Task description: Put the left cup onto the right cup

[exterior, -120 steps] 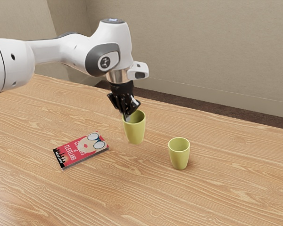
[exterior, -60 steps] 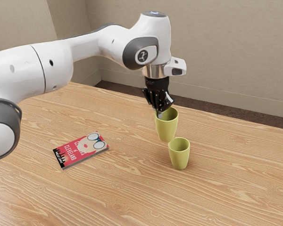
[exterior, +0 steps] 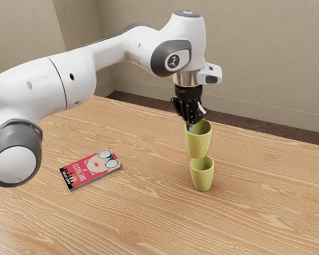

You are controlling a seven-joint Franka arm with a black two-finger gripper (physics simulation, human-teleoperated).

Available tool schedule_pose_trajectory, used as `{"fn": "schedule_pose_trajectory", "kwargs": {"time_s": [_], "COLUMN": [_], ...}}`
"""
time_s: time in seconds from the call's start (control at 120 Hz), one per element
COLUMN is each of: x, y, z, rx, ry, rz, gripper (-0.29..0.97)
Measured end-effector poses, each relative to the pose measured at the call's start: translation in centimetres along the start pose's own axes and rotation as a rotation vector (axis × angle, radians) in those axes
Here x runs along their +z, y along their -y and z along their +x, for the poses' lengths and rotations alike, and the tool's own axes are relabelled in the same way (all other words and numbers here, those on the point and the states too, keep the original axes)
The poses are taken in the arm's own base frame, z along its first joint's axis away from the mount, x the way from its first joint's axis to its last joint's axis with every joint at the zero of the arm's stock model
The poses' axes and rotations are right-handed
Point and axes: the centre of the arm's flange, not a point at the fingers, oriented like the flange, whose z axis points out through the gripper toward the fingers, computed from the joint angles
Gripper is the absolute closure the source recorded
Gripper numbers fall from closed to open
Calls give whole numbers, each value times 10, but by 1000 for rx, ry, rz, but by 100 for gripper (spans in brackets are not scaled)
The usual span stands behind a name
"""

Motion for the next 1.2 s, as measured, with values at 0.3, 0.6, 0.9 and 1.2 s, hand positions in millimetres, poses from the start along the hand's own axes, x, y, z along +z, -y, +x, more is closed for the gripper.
{"fn": "schedule_pose_trajectory", "kwargs": {"time_s": [0.3,0.6,0.9,1.2], "x": [13,21,38,50], "y": [-2,0,-1,-2], "z": [5,7,14,18], "rx": [8,5,7,9], "ry": [20,27,27,29], "rz": [3,3,-1,-4], "gripper": [79,79,79,79]}}
